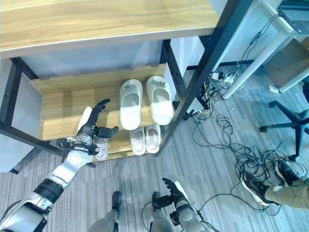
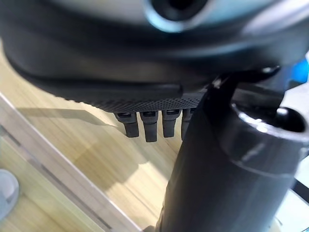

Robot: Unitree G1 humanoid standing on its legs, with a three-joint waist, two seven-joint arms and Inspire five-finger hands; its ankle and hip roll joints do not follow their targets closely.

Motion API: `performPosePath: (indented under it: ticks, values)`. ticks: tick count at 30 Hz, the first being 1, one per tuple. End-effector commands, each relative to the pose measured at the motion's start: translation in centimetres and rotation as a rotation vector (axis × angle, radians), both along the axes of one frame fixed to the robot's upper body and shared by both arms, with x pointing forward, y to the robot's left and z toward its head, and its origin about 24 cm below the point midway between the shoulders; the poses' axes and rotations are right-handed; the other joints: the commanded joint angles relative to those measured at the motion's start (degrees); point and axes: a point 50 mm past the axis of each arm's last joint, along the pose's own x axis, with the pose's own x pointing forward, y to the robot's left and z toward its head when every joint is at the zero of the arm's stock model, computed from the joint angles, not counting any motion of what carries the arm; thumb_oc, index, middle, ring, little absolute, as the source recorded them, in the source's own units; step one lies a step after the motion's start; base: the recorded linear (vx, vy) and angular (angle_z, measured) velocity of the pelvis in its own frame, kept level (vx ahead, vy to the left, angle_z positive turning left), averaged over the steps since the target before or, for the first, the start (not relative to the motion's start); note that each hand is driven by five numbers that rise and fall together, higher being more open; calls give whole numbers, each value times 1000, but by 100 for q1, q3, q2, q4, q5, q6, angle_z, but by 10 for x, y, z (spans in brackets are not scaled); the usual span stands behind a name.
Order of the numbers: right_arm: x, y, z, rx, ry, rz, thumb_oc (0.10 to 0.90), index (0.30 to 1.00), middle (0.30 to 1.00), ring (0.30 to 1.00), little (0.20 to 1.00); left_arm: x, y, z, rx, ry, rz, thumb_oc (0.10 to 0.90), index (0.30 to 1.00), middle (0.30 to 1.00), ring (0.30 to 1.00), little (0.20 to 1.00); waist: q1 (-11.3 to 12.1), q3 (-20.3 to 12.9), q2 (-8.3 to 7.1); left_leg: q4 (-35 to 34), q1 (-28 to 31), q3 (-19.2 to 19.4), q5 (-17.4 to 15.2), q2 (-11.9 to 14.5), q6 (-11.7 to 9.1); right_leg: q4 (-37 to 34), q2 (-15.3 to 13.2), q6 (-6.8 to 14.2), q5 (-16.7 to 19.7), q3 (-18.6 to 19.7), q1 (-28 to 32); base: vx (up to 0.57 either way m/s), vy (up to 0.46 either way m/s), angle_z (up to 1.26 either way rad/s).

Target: Arrange the slippers neatly on the shoe rack.

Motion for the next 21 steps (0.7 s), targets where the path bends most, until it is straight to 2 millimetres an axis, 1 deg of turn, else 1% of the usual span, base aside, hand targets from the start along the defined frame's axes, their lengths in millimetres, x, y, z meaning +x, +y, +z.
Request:
performPosePath:
  ticks: [1, 5, 11, 13, 16, 21]
  values:
    - [12, -3, 10, -11, -76, 8, 800, 900, 900, 900, 900, 11, -25, 25, -4, -68, -155, 800, 900, 900, 900, 900, -25, 15, 78, 208, -69, -128, -715, -370, 358, 76, 106, 120, -732, -96, 62, 0, 0, 0]
    - [11, -3, 11, -11, -77, 13, 800, 900, 900, 900, 900, 12, -30, 30, 43, -92, -182, 800, 900, 900, 900, 900, -29, 18, 70, 213, -64, -133, -722, -365, 354, 82, 109, 115, -742, -107, 66, 0, 0, 0]
    - [10, -3, 11, -19, -78, 26, 800, 900, 900, 900, 900, 11, -43, 35, 20, -117, -209, 800, 900, 900, 900, 900, -52, 33, 55, 217, -58, -127, -730, -361, 352, 87, 110, 107, -749, -100, 65, 0, 0, 0]
    - [10, -3, 10, -21, -77, 25, 800, 900, 900, 900, 900, 11, -44, 35, 18, -114, -214, 800, 900, 900, 900, 900, -52, 32, 52, 219, -57, -126, -737, -362, 354, 87, 112, 107, -752, -101, 65, 0, 0, 0]
    - [10, -5, 11, -25, -76, 25, 800, 900, 900, 900, 900, 12, -49, 36, -33, -106, -232, 800, 900, 900, 900, 900, -76, 32, 55, 221, -45, -120, -741, -366, 358, 94, 116, 104, -757, -81, 70, 0, 0, 0]
    - [9, -4, 10, -25, -73, 26, 800, 900, 900, 900, 900, 12, -55, 40, -39, -115, -251, 800, 900, 900, 900, 900, -86, 21, 68, 222, -34, -115, -749, -367, 357, 101, 114, 102, -764, -75, 69, 0, 0, 0]
